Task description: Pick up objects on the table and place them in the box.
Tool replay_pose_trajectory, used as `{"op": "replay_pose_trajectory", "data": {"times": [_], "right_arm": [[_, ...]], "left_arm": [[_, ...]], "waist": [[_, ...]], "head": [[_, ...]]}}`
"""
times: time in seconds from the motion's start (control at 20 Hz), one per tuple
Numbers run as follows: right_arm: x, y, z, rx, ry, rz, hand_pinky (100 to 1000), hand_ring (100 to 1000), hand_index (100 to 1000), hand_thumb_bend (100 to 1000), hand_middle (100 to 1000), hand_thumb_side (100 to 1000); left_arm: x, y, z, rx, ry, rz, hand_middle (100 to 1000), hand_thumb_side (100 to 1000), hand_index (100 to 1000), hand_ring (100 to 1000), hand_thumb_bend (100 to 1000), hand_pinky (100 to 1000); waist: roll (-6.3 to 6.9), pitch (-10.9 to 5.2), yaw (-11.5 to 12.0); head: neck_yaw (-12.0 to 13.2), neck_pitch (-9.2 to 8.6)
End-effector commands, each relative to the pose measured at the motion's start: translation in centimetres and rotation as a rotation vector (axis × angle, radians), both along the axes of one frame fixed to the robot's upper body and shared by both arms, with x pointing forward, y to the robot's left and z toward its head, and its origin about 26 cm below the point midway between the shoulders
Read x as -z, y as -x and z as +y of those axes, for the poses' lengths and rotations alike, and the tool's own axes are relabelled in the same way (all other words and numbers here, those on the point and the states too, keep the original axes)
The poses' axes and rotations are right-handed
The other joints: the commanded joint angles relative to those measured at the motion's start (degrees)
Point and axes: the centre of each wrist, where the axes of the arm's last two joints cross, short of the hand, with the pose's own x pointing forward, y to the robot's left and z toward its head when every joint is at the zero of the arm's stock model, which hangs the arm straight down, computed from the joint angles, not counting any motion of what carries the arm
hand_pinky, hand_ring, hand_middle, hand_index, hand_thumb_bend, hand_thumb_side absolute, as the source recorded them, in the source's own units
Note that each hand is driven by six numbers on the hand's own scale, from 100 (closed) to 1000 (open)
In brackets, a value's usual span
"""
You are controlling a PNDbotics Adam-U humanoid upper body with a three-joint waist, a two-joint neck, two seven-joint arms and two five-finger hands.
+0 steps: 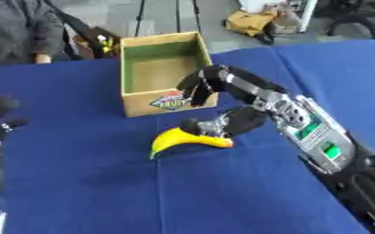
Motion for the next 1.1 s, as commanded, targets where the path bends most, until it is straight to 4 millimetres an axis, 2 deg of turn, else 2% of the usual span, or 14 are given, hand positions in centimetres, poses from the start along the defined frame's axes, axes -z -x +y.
{"op": "replay_pose_trajectory", "data": {"times": [0.05, 0.4, 0.8, 1.1], "right_arm": [[-0.9, -0.5, -0.4, 0.016, 0.044, -0.037, 617, 610, 783, 518, 634, 467], [-1.0, -2.6, -0.8, 0.042, 0.205, -0.059, 640, 655, 791, 555, 675, 459], [1.2, -5.3, -0.4, 0.075, 0.335, -0.043, 653, 680, 792, 563, 692, 457], [3.6, -6.9, -0.7, 0.122, 0.400, -0.035, 678, 730, 790, 573, 707, 453]], "left_arm": [[-1.0, 0.0, 0.2, 0.005, -0.012, -0.033, 590, 966, 702, 797, 559, 672], [-0.9, 0.0, 0.0, 0.017, -0.012, -0.030, 590, 966, 701, 798, 559, 673], [-0.8, -0.1, -0.5, 0.042, -0.011, -0.025, 589, 966, 701, 798, 559, 673], [-0.7, -0.1, -0.8, 0.057, -0.009, -0.020, 589, 966, 701, 799, 559, 673]], "waist": [[-0.10, -0.93, 0.16], [-0.06, -1.04, 0.87], [0.42, -1.26, 2.27], [0.79, -1.30, 3.27]], "head": [[-0.37, -0.72], [-1.40, -1.53], [-2.69, -1.90], [-3.87, -2.03]]}}
